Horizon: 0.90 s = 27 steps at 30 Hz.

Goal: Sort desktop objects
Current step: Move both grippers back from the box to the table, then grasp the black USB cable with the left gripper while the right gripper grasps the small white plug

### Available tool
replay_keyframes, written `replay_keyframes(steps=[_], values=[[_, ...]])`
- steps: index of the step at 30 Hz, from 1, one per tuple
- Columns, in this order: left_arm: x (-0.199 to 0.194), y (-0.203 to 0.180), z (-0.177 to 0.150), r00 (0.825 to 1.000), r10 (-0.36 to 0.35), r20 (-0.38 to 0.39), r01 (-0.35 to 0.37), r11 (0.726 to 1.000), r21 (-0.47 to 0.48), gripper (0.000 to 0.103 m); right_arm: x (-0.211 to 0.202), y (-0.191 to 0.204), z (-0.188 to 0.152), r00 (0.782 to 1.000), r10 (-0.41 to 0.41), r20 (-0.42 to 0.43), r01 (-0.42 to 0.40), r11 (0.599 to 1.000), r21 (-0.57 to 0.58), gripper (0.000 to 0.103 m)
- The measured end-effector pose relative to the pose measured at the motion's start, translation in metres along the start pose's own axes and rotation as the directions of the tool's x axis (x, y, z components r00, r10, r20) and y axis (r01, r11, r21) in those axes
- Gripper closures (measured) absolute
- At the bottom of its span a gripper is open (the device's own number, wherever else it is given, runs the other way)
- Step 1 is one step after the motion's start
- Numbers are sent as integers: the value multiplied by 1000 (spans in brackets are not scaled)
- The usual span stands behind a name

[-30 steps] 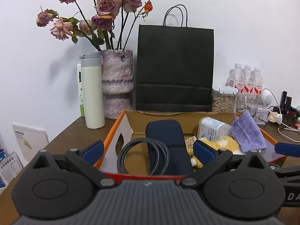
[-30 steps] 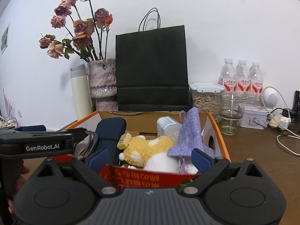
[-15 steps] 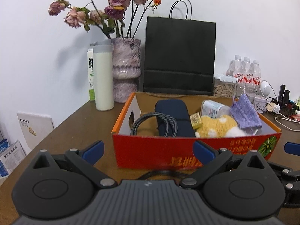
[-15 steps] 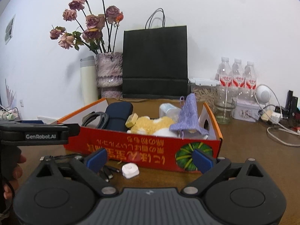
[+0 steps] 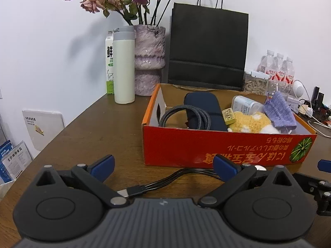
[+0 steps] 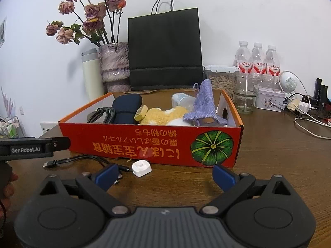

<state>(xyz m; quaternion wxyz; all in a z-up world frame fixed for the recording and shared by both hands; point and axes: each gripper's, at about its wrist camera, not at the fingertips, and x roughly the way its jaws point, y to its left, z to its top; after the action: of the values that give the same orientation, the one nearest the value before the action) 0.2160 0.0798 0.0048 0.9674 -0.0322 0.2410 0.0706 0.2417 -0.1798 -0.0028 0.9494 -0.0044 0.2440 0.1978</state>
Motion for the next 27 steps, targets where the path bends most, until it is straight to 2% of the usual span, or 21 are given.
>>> replay_keyframes(steps=[7, 14, 18, 25, 27], values=[[6, 20, 0, 999, 18, -28, -18, 1000, 2, 0, 9, 2, 2, 999, 28, -44, -28, 1000, 9, 16], [15, 38, -1, 997, 32, -69, -31, 999, 12, 0, 36, 13, 11, 995, 26, -94, -24, 999, 22, 38], [19, 42, -4, 995, 26, -94, -23, 999, 28, 0, 56, 19, 15, 990, 28, -135, -25, 999, 29, 48], [26, 38, -10, 990, 2, -144, 8, 998, 65, 0, 73, 27, 18, 985, 40, -165, -38, 999, 10, 57], [26, 35, -11, 989, -3, -148, 15, 997, 80, 0, 72, 29, 17, 984, 51, -169, -53, 999, -6, 67]])
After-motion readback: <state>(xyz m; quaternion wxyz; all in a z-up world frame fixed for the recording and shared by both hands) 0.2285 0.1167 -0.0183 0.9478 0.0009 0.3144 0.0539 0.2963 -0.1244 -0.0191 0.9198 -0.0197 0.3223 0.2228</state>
